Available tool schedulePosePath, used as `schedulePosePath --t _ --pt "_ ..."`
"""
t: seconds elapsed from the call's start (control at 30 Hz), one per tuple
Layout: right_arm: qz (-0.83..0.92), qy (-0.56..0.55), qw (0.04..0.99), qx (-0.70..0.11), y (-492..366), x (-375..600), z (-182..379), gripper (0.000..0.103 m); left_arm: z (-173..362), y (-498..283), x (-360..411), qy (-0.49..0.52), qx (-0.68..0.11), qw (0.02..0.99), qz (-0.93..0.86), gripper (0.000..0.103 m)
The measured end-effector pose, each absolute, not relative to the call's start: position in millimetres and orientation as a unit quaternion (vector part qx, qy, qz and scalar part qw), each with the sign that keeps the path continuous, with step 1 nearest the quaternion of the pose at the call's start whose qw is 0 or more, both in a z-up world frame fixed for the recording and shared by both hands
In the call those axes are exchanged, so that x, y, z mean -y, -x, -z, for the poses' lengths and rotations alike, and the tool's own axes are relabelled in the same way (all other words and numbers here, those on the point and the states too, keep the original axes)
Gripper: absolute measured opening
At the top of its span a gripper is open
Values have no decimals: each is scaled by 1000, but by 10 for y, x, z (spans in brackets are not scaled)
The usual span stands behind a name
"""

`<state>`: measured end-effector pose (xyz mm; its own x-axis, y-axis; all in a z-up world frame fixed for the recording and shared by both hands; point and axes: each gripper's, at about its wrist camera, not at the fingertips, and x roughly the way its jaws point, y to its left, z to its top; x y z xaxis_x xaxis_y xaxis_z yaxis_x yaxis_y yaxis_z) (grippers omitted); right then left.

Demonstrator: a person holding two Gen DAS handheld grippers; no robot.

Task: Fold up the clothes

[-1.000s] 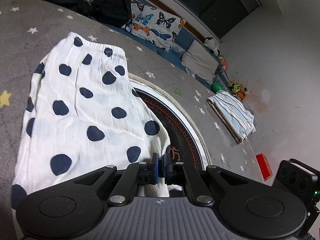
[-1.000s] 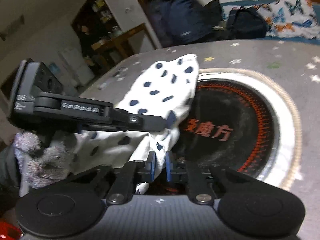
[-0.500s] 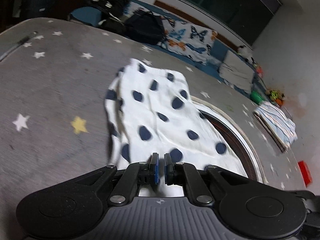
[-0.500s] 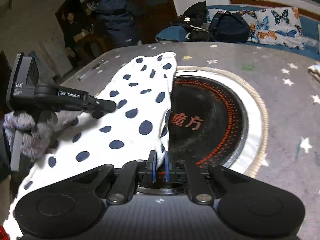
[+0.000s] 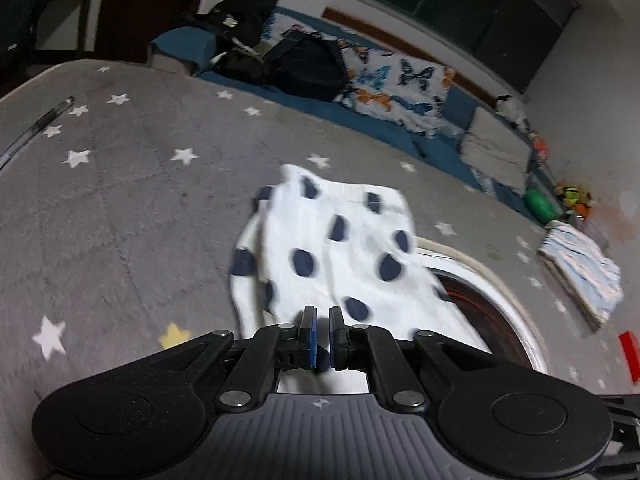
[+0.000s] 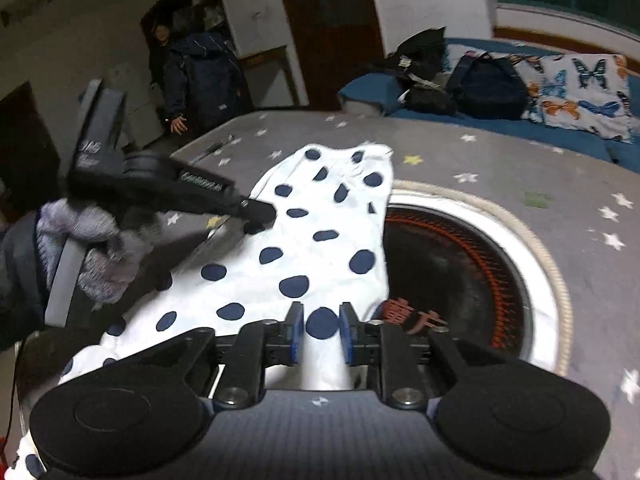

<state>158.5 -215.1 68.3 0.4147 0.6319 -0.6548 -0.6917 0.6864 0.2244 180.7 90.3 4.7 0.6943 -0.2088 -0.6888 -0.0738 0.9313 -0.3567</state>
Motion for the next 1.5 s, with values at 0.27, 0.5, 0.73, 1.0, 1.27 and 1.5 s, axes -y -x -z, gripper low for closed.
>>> schedulePosePath --t 0.27,0.5,0.73,1.0,1.27,1.5 --pt "-366 48 842 -394 -1826 2165 -586 19 -129 -1977 -1052 180 -372 910 22 7" --pt "-403 64 833 -372 -2041 1819 -720 20 -114 -2135 -936 131 -371 919 15 7" --pt "-408 93 820 -391 -2317 1517 -555 20 -85 -2218 -967 125 -367 922 8 7" --pt "-398 79 836 -369 -2700 1433 -653 41 -127 -2317 -1021 115 -346 931 -10 39" --pt "-386 58 838 -383 -3217 1270 -546 52 -68 -2472 -959 90 -352 931 18 37" --pt "-393 47 833 -386 -3341 1213 -469 52 -10 -2543 -957 90 -350 932 36 33"
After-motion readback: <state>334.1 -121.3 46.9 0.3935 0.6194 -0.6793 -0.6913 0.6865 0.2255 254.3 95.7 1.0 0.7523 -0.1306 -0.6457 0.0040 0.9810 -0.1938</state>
